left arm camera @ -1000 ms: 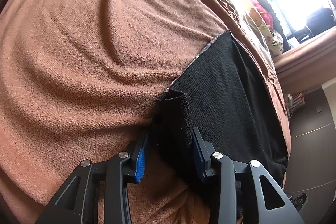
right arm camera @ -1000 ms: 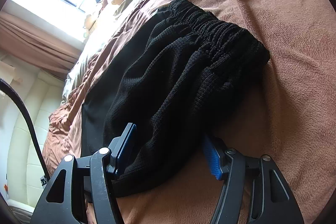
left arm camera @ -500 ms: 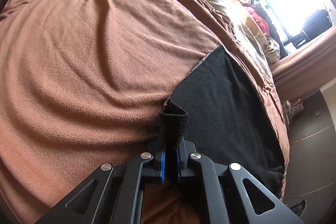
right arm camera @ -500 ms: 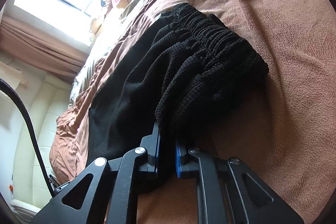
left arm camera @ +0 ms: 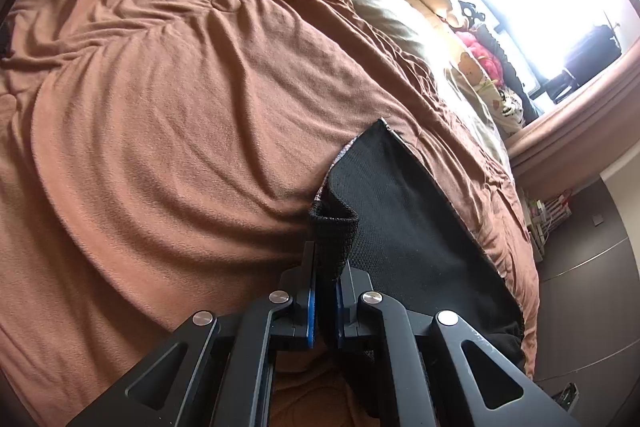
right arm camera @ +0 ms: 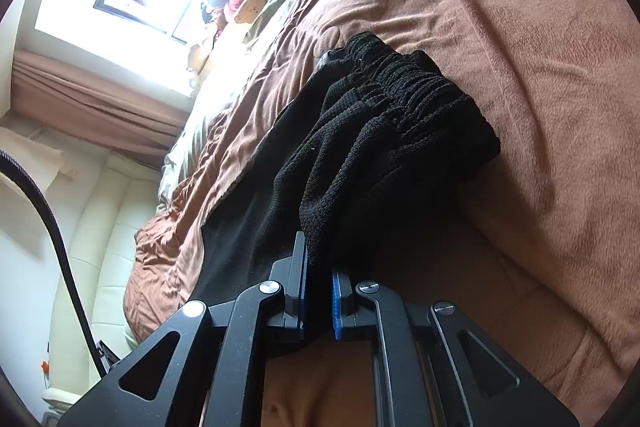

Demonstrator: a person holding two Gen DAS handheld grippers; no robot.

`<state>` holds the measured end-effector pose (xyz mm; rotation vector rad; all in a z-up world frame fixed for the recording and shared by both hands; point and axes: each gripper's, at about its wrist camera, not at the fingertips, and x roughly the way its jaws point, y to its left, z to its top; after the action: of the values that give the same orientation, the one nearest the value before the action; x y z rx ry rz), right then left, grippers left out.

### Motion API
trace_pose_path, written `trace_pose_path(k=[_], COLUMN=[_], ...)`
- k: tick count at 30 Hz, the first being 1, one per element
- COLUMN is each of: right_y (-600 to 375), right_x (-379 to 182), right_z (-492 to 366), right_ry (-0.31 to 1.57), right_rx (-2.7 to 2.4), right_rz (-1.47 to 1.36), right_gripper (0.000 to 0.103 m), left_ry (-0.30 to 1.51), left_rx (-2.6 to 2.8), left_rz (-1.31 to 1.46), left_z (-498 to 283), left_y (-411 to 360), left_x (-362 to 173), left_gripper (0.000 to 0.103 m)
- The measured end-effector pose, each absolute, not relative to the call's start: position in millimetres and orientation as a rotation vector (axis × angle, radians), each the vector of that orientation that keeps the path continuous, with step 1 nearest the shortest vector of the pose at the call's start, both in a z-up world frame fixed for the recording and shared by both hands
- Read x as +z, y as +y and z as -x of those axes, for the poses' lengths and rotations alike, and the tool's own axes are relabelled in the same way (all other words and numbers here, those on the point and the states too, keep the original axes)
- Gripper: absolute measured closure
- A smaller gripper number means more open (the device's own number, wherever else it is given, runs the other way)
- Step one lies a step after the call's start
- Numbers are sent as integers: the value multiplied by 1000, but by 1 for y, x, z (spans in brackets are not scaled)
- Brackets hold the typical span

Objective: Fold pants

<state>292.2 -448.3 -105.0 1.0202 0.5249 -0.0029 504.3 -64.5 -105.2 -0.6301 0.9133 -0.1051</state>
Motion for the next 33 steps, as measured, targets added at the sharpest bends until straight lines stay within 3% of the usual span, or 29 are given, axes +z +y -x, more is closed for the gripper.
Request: trace_pose_path(k=[33], right_y=[-373], right_x=[-107], right_z=[-262], right_ry=[632], right_rx=[163], right_rz=[-962], right_gripper=[96], left_ry=[796], left_rx=[42], left_rz=[774], left_z=[-320], left_y=[74], left_x=[-85], left_gripper=[96])
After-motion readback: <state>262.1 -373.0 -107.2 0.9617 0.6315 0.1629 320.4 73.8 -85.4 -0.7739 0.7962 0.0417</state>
